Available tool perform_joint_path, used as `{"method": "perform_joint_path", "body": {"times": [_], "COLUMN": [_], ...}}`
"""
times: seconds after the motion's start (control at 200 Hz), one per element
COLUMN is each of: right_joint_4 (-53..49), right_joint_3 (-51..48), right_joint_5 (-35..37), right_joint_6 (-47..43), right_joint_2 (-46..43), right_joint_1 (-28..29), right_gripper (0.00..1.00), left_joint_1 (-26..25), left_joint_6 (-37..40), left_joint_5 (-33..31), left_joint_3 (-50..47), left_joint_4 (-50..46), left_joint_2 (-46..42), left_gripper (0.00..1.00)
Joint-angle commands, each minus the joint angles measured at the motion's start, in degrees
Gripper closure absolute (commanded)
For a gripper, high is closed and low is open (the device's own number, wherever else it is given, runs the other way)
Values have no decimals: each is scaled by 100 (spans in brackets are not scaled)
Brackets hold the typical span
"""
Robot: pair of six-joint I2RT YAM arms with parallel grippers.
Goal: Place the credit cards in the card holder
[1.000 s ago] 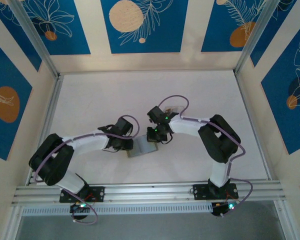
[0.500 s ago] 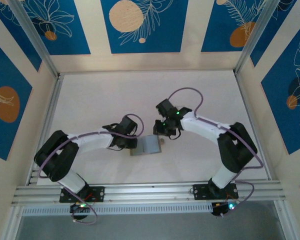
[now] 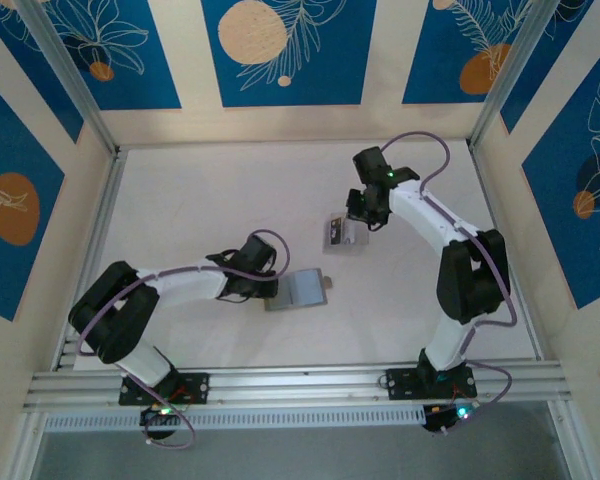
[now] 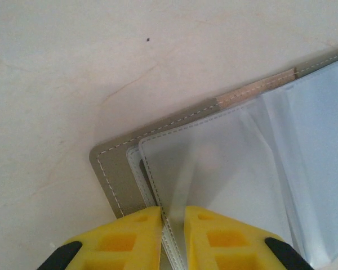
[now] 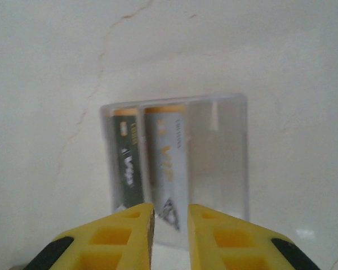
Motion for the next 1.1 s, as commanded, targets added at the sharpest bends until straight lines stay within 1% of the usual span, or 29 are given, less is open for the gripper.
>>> {"method": "perform_joint_path", "body": {"times": [0.0, 0.19, 0.32, 0.395, 0.465, 0.595, 0.715, 0.96, 1.095], "right_joint_4": [-311, -482, -591, -619, -578, -354, -217, -212, -139], "right_joint_3": [408, 858, 949, 926, 848, 649, 509, 488, 392], "right_joint_5": [-69, 96, 306, 266, 141, -409, -716, -919, -1188], "right_joint_6": [-264, -291, -256, -247, -259, -260, -260, -280, -254], "right_joint_2": [340, 985, 1175, 1232, 1216, 1104, 967, 864, 792], "right_joint_1": [-74, -59, -11, -9, 16, -5, -45, -102, -184], "right_gripper": [75, 75, 75, 76, 77, 79, 80, 81, 78], "left_joint_1": [-124, -125, -121, -122, -127, -121, -122, -122, -121], "left_joint_6": [34, 43, 33, 49, 74, 104, 103, 87, 82], "left_joint_5": [106, 142, 178, 197, 192, 197, 215, 250, 255], "left_joint_3": [-300, -289, -253, -233, -208, -191, -191, -173, -182], "left_joint_4": [-32, 165, 230, 222, 187, 185, 224, 270, 258], "left_joint_2": [181, 467, 596, 620, 638, 692, 742, 799, 798], "left_gripper": [83, 83, 83, 83, 83, 83, 83, 83, 83]}}
